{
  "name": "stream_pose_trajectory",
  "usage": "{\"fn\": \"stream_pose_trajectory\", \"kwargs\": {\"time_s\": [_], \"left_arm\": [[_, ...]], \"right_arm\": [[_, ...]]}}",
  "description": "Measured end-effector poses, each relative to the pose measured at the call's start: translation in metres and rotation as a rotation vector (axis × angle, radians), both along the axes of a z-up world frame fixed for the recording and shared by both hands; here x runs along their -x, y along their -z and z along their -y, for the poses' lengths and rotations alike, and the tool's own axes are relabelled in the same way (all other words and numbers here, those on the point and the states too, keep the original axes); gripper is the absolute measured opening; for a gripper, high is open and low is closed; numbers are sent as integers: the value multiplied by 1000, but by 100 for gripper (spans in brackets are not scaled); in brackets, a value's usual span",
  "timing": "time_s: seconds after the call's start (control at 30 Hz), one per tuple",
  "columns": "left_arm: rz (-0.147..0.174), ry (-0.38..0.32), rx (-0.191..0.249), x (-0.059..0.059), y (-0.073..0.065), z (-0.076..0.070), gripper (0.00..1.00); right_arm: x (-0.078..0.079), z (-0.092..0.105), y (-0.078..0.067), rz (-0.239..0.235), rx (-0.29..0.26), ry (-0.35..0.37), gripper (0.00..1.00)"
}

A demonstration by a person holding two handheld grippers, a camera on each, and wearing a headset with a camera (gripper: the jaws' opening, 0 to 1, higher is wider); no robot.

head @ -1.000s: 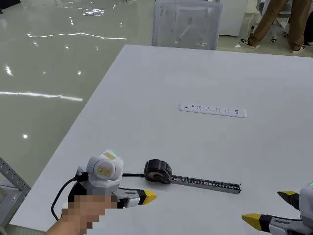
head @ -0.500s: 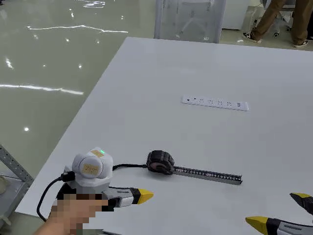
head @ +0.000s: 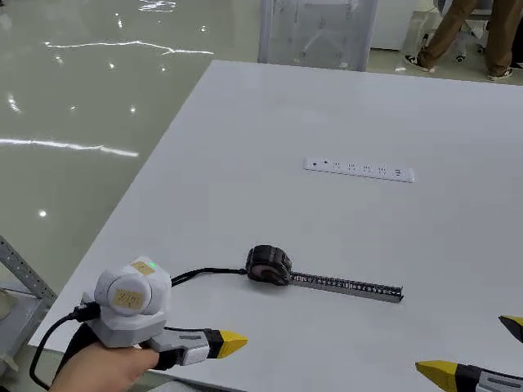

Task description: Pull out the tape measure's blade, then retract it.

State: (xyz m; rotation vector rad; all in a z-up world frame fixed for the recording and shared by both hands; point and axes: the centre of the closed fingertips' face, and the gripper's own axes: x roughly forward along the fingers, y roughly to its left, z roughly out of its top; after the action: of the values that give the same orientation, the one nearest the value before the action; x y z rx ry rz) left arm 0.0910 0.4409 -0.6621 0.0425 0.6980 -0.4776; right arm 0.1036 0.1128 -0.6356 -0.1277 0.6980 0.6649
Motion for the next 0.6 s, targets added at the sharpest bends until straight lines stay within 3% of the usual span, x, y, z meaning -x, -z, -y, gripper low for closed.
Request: {"fn": "stream_pose_trajectory", "kwargs": {"time_s": [0.1, 0.37, 0.5, 0.6], "left_arm": [[0, -16, 24, 5, -2, -1, 98], [-45, -48, 3, 13, 2, 2, 98], [-58, -95, 11, 7, 3, 4, 99], [-60, -118, -9, 0, 8, 6, 100]], "right_arm": [[2, -2, 0, 6, 1, -5, 98], [7, -9, 5, -8, 4, -18, 99], [5, -10, 9, -10, 12, -26, 99], [4, -10, 15, -19, 27, -39, 99]]}}
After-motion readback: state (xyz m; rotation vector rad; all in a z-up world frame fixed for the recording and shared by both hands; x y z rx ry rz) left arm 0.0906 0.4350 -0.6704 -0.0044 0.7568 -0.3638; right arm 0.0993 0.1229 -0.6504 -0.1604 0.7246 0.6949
